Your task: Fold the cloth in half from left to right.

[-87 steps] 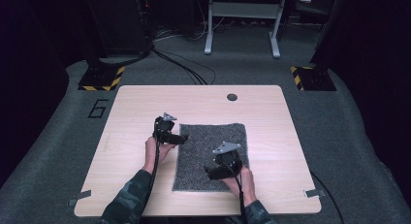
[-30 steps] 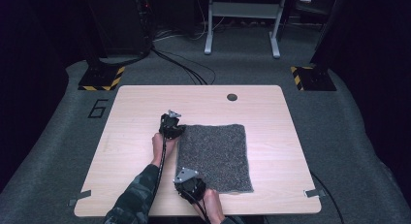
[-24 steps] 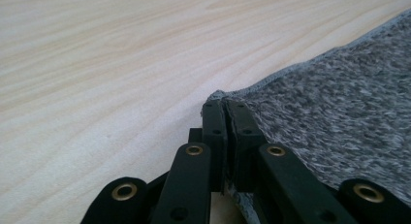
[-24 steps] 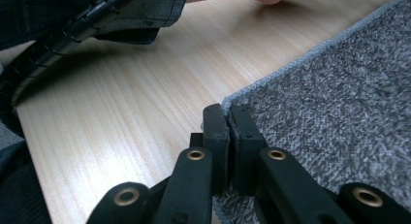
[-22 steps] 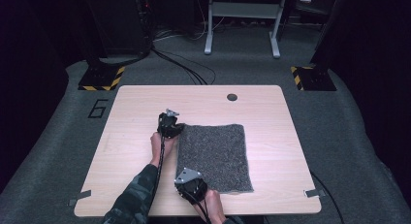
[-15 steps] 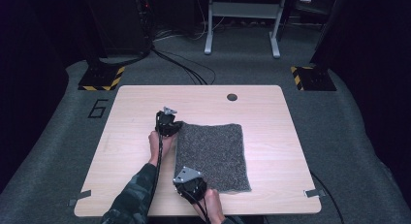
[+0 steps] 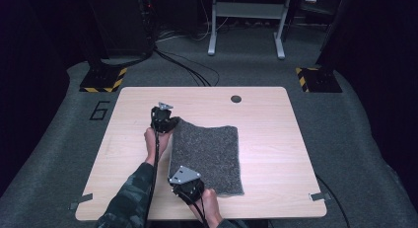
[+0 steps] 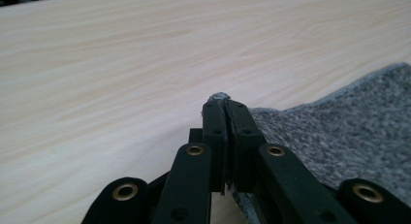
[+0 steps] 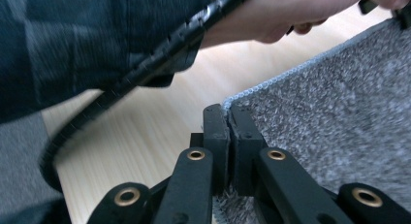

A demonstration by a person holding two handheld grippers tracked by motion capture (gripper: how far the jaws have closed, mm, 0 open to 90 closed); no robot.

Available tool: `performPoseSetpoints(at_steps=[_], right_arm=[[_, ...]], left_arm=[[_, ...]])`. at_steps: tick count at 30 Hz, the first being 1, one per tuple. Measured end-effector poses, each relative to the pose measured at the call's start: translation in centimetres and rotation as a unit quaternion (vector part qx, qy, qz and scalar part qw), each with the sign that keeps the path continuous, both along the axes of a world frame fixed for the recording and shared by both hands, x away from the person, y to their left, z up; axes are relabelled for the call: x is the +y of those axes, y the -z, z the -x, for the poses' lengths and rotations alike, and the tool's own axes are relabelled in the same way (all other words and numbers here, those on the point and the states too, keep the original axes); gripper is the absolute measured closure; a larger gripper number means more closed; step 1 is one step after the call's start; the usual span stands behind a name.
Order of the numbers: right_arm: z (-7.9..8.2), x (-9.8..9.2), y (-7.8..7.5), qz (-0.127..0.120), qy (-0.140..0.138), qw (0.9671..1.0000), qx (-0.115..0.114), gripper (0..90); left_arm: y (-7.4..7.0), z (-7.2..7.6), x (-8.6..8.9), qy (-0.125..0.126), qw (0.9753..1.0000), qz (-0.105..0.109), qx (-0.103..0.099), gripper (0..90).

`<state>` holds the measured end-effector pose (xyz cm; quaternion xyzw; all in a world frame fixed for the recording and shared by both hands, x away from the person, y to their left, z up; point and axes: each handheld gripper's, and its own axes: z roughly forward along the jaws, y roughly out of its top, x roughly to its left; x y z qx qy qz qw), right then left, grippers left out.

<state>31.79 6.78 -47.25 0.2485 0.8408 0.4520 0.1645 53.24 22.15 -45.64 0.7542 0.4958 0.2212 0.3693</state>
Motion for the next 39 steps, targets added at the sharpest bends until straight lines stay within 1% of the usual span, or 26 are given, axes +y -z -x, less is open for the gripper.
performPoseSetpoints(at_steps=[1,2,3,4,5,6,7,8,9,11,12,13,14,15,16,18,19,27,31,35,36,38,39], right_arm=[[0.0,0.1,-0.6,-0.008,-0.004,0.9999,-0.008,88.2],[0.0,0.2,-1.2,-0.02,-0.002,0.9997,-0.013,88.1],[0.0,0.2,-1.7,-0.027,-0.002,0.9995,-0.019,88.1],[0.1,0.2,-2.0,-0.032,-0.002,0.9993,-0.021,88.1],[0.2,0.0,-2.3,-0.04,0.001,0.9989,-0.025,88.1],[0.3,-0.3,-2.5,-0.046,0.005,0.9987,-0.023,88.1],[0.2,-0.7,-2.6,-0.046,0.001,0.9985,-0.028,88.1],[0.3,-1.1,-2.5,-0.053,0.012,0.9983,-0.02,88.1],[0.3,-1.6,-2.5,-0.053,0.012,0.9982,-0.024,88.1],[0.4,-2.6,-2.3,-0.054,0.019,0.9981,-0.024,88.0],[0.5,-2.8,-2.1,-0.055,0.024,0.998,-0.02,88.0],[0.6,-3.4,-1.8,-0.051,0.027,0.9982,-0.013,87.9],[0.6,-3.8,-1.6,-0.05,0.032,0.9981,-0.014,87.9],[0.6,-4.0,-1.4,-0.047,0.034,0.9983,-0.008,87.9],[0.6,-4.6,-1.1,-0.044,0.036,0.9984,-0.008,87.9],[0.6,-5.1,-0.9,-0.04,0.04,0.9984,0.0,87.8],[0.6,-5.3,-0.8,-0.04,0.042,0.9983,0.0,87.9],[0.6,-7.6,-0.3,-0.032,0.065,0.9974,0.004,87.7],[0.5,-8.7,0.1,-0.025,0.075,0.9968,0.011,87.6],[0.5,-9.5,0.6,-0.019,0.084,0.9961,0.02,87.5],[0.5,-9.8,0.8,-0.014,0.087,0.9959,0.022,87.5],[0.5,-10.1,1.0,-0.014,0.09,0.9956,0.023,87.5],[0.4,-10.4,1.1,-0.012,0.093,0.9953,0.027,87.5]], left_arm=[[-0.7,0.0,0.4,0.0,1.0,-0.005,0.0,87.0],[-1.3,0.0,0.8,-0.003,1.0,-0.007,-0.006,87.0],[-1.7,0.1,1.0,-0.006,0.9999,-0.009,-0.011,87.0],[-2.3,0.2,1.1,-0.006,0.9998,-0.014,-0.013,87.0],[-2.7,0.2,1.1,-0.005,0.9998,-0.013,-0.014,87.1],[-3.1,0.2,1.0,-0.003,0.9998,-0.014,-0.017,87.0],[-3.3,0.3,0.7,-0.001,0.9997,-0.016,-0.019,87.0],[-3.4,0.3,0.2,0.006,0.9995,-0.021,-0.023,87.0],[-3.3,0.2,-0.3,0.009,0.9994,-0.021,-0.025,87.0],[-3.1,0.1,-1.3,0.018,0.9994,-0.022,-0.021,87.0],[-2.9,0.0,-1.9,0.025,0.9992,-0.024,-0.018,86.9],[-2.6,-0.1,-2.5,0.027,0.9993,-0.02,-0.017,86.9],[-2.5,-0.1,-2.9,0.031,0.9992,-0.022,-0.015,87.0],[-2.2,-0.3,-3.7,0.037,0.9989,-0.024,-0.013,86.9],[-2.1,-0.3,-4.1,0.04,0.9988,-0.025,-0.013,86.9],[-1.8,-0.4,-4.9,0.045,0.9986,-0.027,-0.012,86.9],[-1.6,-0.5,-5.4,0.049,0.9984,-0.028,-0.01,86.9],[-0.9,-1.0,-7.5,0.061,0.9977,-0.029,-0.006,86.8],[-0.5,-1.2,-8.7,0.064,0.9976,-0.025,-0.005,86.7],[-0.1,-1.4,-9.7,0.075,0.9968,-0.029,0.002,86.6],[0.1,-1.4,-9.9,0.074,0.9969,-0.027,-0.001,86.6],[0.2,-1.5,-10.4,0.075,0.9968,-0.028,-0.001,86.6],[0.3,-1.5,-10.5,0.076,0.9966,-0.031,0.0,86.6]])
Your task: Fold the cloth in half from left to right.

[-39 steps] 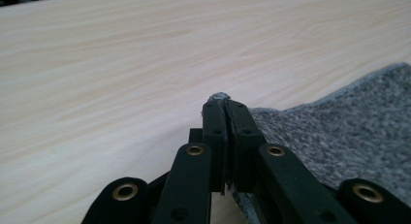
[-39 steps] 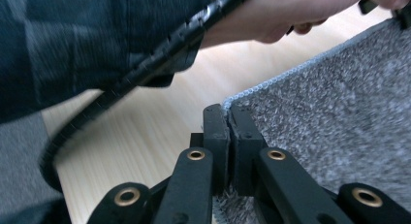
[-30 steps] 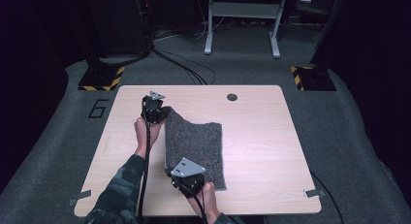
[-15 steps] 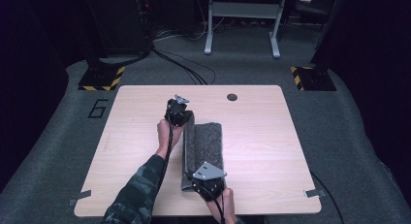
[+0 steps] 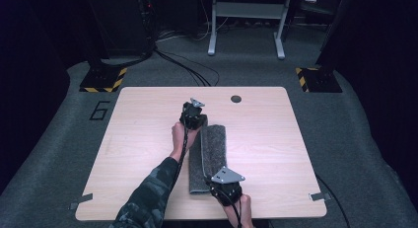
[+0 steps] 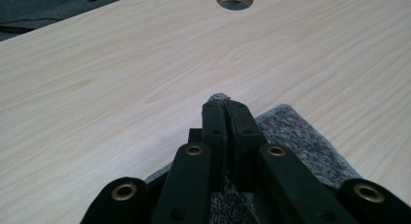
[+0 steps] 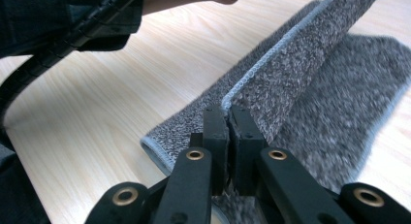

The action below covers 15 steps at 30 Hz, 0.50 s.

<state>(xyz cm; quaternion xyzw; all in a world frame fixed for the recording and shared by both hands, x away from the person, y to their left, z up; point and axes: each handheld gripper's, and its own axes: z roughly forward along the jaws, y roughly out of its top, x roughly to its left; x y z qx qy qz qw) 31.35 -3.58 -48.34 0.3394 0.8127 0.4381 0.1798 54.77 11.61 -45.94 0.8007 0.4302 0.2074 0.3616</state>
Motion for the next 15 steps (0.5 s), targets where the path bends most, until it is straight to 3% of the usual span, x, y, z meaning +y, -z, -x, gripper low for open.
performPoseSetpoints(at_steps=[5,15], right_arm=[[0.1,-0.7,0.3,0.007,0.013,0.9999,-0.002,87.5],[0.3,-2.3,0.8,0.012,0.03,0.9995,0.005,86.9]], left_arm=[[0.7,-0.3,-1.3,-0.003,0.9999,0.014,0.001,86.4],[1.5,-0.4,-3.5,0.007,0.9998,0.018,0.006,86.0]])
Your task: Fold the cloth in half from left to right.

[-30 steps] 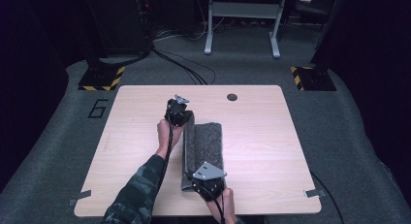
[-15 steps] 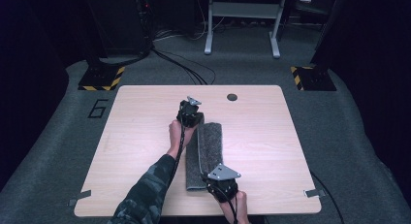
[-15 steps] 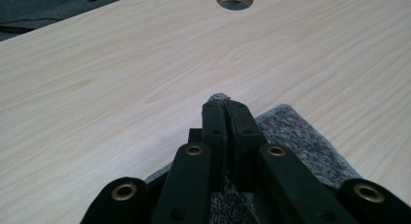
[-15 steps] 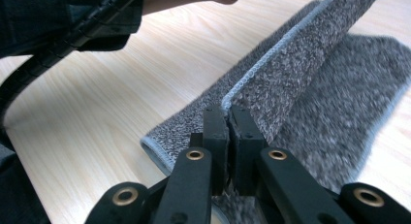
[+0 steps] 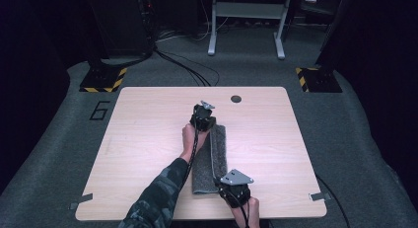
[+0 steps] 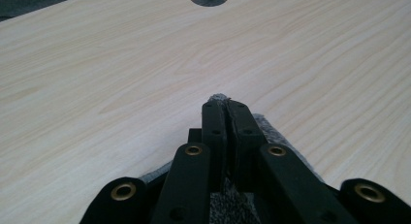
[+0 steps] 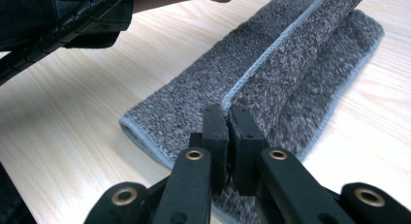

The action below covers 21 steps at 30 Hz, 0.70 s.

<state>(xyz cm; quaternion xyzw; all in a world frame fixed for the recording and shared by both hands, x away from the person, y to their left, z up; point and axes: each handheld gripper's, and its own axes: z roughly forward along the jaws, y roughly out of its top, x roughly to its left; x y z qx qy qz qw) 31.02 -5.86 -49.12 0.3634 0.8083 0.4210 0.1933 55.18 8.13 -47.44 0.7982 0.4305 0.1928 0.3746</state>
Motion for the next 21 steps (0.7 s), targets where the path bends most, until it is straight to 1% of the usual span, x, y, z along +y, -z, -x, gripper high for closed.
performPoseSetpoints(at_steps=[1,2,3,4,5,6,7,8,9,10,11,12,13,14,15,16,17,19,20,21], right_arm=[[0.0,-0.1,0.1,0.001,0.0,1.0,-0.001,86.8],[0.1,-0.3,0.1,0.002,0.002,1.0,0.0,86.4],[0.2,-0.4,0.2,0.005,0.003,1.0,0.005,85.5],[0.3,-0.5,0.3,0.007,0.006,0.9999,0.007,84.3],[0.4,-0.6,0.5,0.011,0.01,0.9998,0.013,81.4],[0.4,-0.8,0.7,0.021,0.013,0.9996,0.016,79.3],[0.6,-1.2,0.9,0.02,0.018,0.9994,0.023,77.9],[0.6,-1.6,1.0,0.023,0.02,0.9992,0.027,74.0],[0.7,-2.0,1.1,0.025,0.029,0.9987,0.033,72.0],[0.9,-2.5,1.2,0.022,0.039,0.9984,0.034,70.5],[0.9,-2.9,1.1,0.024,0.043,0.9981,0.037,67.6],[0.9,-3.4,1.0,0.025,0.044,0.9981,0.035,63.6],[0.9,-3.7,0.9,0.02,0.056,0.9976,0.035,59.2],[0.8,-4.2,0.7,0.018,0.067,0.997,0.036,57.9],[0.6,-4.6,0.4,0.015,0.07,0.9969,0.032,55.4],[0.3,-4.9,0.2,0.01,0.074,0.9968,0.03,51.5],[-0.1,-5.1,0.0,0.007,0.077,0.9965,0.033,50.7],[-0.9,-5.0,-0.4,0.003,0.075,0.9965,0.035,45.4],[-1.6,-4.7,-0.5,0.003,0.071,0.997,0.03,43.9],[-2.2,-4.4,-0.5,0.011,0.066,0.997,0.038,42.1]], left_arm=[[-0.1,0.0,-0.1,0.01,0.9999,-0.008,0.003,85.1],[0.0,0.0,-0.3,0.011,0.9999,0.0,0.003,77.6],[0.0,0.0,-0.3,0.011,0.9999,-0.003,0.004,68.0],[0.0,0.0,-0.3,0.01,0.9999,0.007,0.009,60.3],[0.0,0.0,-0.1,0.014,0.9998,0.011,0.009,51.1],[-0.2,0.1,0.1,0.005,0.9998,0.017,0.01,44.2],[-0.3,0.1,0.3,0.004,0.9997,0.023,0.012,36.1],[-0.5,0.2,0.6,0.003,0.9995,0.028,0.012,30.8],[-0.8,0.3,1.1,0.002,0.9994,0.033,0.008,27.9],[-1.0,0.4,1.4,0.004,0.9994,0.033,0.01,24.1],[-1.2,0.6,1.9,0.006,0.9993,0.034,0.013,22.6],[-1.4,0.8,2.2,0.004,0.9992,0.037,0.011,22.6],[-1.6,1.2,2.9,0.013,0.9994,0.029,0.013,21.8],[-1.6,1.5,3.3,0.009,0.9993,0.035,0.012,20.3],[-1.6,1.7,3.6,0.012,0.9995,0.025,0.015,20.4],[-1.5,2.2,4.1,0.015,0.9995,0.023,0.018,19.8],[-1.4,2.7,4.5,0.014,0.9995,0.019,0.02,19.7],[-0.9,3.6,5.2,0.013,0.9993,0.02,0.028,19.4],[-0.7,4.1,5.6,0.017,0.9992,0.012,0.033,19.1],[-0.4,4.7,5.8,0.02,0.9991,0.01,0.035,18.6]])
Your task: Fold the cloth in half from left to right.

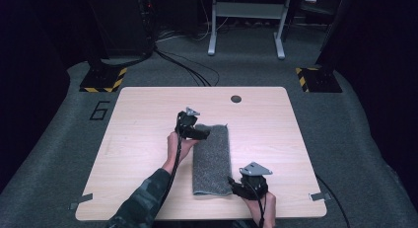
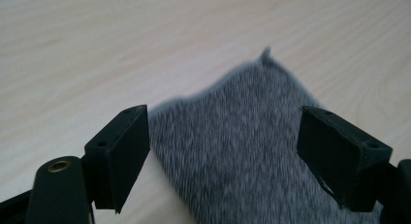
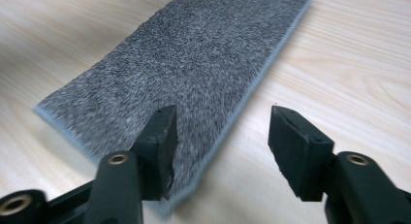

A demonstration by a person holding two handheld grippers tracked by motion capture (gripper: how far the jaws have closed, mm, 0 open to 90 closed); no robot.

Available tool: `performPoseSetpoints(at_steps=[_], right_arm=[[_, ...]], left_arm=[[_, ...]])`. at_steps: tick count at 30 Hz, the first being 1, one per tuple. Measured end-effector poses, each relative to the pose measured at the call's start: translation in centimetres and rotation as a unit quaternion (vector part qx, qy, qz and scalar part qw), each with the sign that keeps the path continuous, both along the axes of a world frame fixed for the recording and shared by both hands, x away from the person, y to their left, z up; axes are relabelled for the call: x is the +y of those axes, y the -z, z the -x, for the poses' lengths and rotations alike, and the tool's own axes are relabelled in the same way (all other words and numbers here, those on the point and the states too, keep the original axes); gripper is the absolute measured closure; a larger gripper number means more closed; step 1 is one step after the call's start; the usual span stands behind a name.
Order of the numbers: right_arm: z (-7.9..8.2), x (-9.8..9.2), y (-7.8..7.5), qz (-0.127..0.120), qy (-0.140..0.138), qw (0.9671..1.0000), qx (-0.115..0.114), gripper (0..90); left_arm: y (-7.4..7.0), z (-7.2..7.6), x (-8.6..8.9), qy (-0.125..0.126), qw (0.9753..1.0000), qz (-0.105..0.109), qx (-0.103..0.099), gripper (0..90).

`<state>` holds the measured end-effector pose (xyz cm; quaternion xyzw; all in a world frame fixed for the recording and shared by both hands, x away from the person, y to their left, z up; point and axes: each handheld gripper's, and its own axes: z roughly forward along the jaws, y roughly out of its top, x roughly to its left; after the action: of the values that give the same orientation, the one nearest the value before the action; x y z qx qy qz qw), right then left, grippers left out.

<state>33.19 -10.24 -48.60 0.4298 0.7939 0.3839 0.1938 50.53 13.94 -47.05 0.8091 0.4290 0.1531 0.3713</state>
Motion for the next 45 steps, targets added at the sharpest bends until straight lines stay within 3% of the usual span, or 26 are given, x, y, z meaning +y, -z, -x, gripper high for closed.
performPoseSetpoints(at_steps=[1,2,5,7,10,15,21,23,28,33,34,37,38,40,45], right_arm=[[-0.5,0.3,0.0,0.003,-0.005,1.0,0.003,40.8],[-1.0,0.6,0.2,0.008,-0.009,0.9999,-0.001,39.0],[-2.2,1.5,1.0,0.025,-0.017,0.9993,0.02,35.3],[-2.8,1.9,1.5,0.036,-0.021,0.9989,0.024,33.0],[-3.0,2.2,2.2,0.038,-0.012,0.9986,0.036,31.2],[-3.1,2.0,2.5,0.041,-0.008,0.9984,0.038,28.9],[-2.7,1.6,2.5,0.032,-0.007,0.999,0.031,27.4],[-2.7,1.7,2.6,0.036,-0.008,0.9987,0.035,27.4],[-2.3,2.0,2.9,0.047,-0.013,0.998,0.041,27.5],[-1.8,2.1,3.2,0.052,-0.019,0.9974,0.045,27.5],[-1.7,2.1,3.3,0.055,-0.022,0.9975,0.039,27.5],[-1.5,2.1,3.1,0.054,-0.019,0.9973,0.046,27.1],[-1.5,2.0,3.1,0.055,-0.024,0.9975,0.038,25.5],[-1.5,1.8,2.8,0.045,-0.024,0.9979,0.041,24.5],[-2.5,1.3,1.7,0.032,-0.039,0.9983,0.029,20.9]], left_arm=[[0.2,0.7,0.2,0.005,0.9999,-0.015,0.004,18.6],[0.4,1.3,0.4,0.01,0.9998,-0.016,0.003,17.8],[1.1,3.8,0.8,0.021,0.9996,-0.017,0.012,17.0],[1.8,6.2,0.9,0.035,0.9987,-0.033,0.014,16.9],[2.5,8.4,1.0,0.046,0.9977,-0.047,0.017,15.9],[3.7,11.7,1.7,0.053,0.9969,-0.055,0.018,15.3],[3.9,14.4,2.2,0.053,0.9976,-0.044,0.009,14.8],[4.0,14.9,2.1,0.061,0.9966,-0.054,0.012,14.8],[4.7,15.5,2.1,0.065,0.9961,-0.056,0.019,14.9],[5.0,16.2,2.2,0.065,0.9959,-0.063,0.006,15.1],[5.1,16.3,2.2,0.063,0.9965,-0.055,0.006,15.1],[4.8,16.4,2.5,0.069,0.996,-0.055,0.011,14.6],[4.7,16.3,2.7,0.066,0.9967,-0.047,0.009,14.0],[4.2,16.2,3.3,0.06,0.9976,-0.034,0.011,13.1],[3.7,14.6,4.3,0.04,0.999,-0.02,0.006,10.7]])
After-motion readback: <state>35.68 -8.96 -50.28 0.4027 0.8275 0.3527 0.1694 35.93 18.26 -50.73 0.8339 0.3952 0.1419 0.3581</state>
